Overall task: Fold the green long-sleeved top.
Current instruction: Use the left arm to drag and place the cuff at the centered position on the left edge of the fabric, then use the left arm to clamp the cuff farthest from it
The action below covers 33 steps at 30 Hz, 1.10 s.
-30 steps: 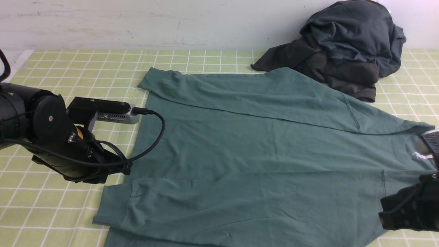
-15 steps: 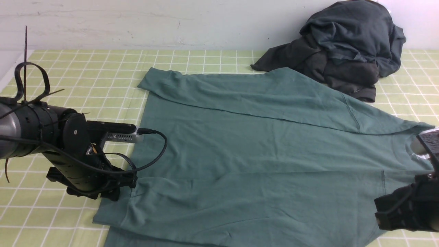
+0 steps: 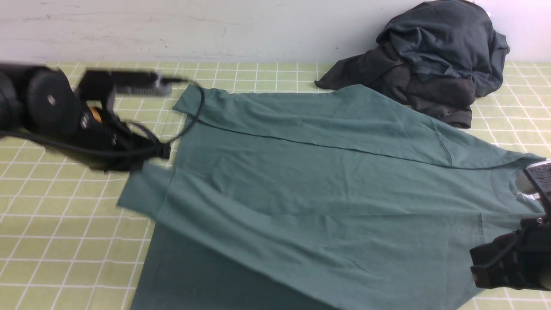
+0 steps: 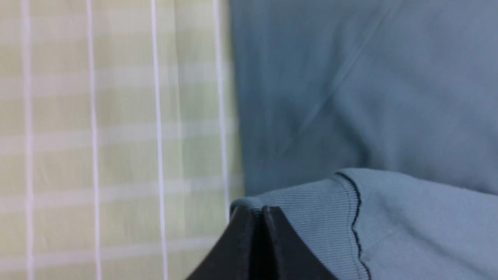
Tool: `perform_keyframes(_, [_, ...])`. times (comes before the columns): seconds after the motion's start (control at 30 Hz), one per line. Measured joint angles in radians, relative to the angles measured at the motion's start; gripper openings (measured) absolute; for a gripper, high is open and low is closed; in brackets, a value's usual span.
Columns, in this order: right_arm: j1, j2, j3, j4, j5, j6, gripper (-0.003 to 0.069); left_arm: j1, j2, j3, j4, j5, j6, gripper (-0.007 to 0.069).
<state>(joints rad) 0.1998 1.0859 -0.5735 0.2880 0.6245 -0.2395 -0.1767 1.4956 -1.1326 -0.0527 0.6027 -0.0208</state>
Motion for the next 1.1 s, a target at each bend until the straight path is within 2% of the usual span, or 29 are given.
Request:
perform_keyframes(0.23, [0.0,0.0,0.0,0.0,0.0,0.0,-0.0013,-0.009,-0.027,-0.099,-0.012,-0.014,0.074,-0.0003])
perform_keyframes(0.43, [0.0,0.0,0.0,0.028,0.0,-0.002,-0.0013,0.044,0.211,-0.116,0.016,-0.186,0.101,-0.0003])
perform_keyframes(0.57, [0.0,0.001,0.0,0.06,-0.004,-0.003,-0.0013,0.067,0.371,-0.2,0.026,-0.201,0.102,0.0027])
perform_keyframes(0.67, [0.0,0.002,0.0,0.068,-0.007,-0.003,-0.0013,0.072,0.459,-0.295,0.027,-0.121,0.102,0.0104])
perform_keyframes(0.73, [0.0,0.002,0.0,0.071,-0.008,-0.003,-0.0013,0.078,0.518,-0.405,0.027,-0.011,0.102,0.022])
perform_keyframes(0.87, [0.0,0.002,0.0,0.072,-0.011,-0.003,-0.0013,0.095,0.579,-0.571,0.024,0.089,0.103,0.0386])
perform_keyframes(1.0, [0.0,0.002,0.0,0.072,-0.012,-0.003,-0.0013,0.124,0.667,-0.749,-0.014,0.106,0.099,0.047])
perform_keyframes(1.1, [0.0,0.003,0.0,0.072,-0.015,-0.003,-0.0013,0.129,0.734,-0.844,-0.038,0.095,0.099,0.0481])
